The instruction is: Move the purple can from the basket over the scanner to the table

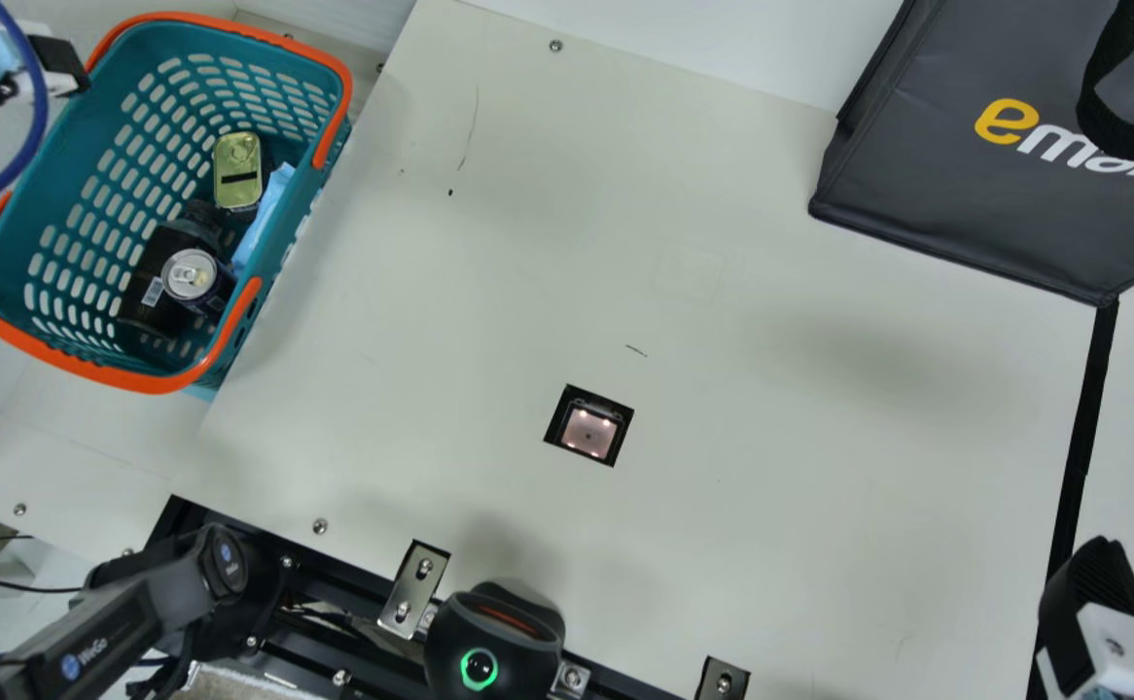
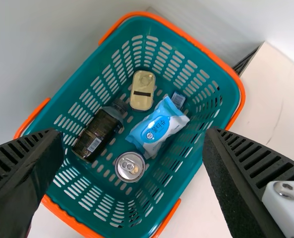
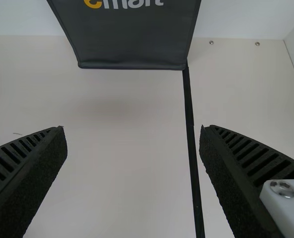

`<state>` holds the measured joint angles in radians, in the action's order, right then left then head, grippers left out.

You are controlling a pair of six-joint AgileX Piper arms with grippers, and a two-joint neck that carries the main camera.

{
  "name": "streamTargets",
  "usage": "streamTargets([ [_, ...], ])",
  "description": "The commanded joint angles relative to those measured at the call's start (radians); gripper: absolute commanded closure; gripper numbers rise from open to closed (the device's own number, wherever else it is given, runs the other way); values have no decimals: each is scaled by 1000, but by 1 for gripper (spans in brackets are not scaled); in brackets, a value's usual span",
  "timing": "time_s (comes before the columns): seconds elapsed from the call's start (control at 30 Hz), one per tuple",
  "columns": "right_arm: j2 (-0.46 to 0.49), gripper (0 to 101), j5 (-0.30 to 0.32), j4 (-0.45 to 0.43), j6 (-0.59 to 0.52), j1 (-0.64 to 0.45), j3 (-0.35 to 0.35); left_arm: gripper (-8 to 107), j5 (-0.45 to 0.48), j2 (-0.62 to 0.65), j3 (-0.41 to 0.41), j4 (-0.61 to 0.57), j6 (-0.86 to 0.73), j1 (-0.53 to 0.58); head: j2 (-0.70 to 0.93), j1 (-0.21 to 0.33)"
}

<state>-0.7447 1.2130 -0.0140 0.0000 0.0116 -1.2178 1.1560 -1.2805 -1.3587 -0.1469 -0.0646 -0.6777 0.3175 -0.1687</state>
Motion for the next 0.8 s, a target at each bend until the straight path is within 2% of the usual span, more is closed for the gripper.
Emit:
streamTargets([
  [0.0,0,6,0,0,0,0,0,9,-7,-15,9,6,-6,6,4,30],
  [0.33,0,6,0,0,0,0,0,9,-52,-98,59,56,2,39,4,30],
  [0.77,0,6,1,0,0,0,0,9,-88,-227,111,135,86,76,4,30],
])
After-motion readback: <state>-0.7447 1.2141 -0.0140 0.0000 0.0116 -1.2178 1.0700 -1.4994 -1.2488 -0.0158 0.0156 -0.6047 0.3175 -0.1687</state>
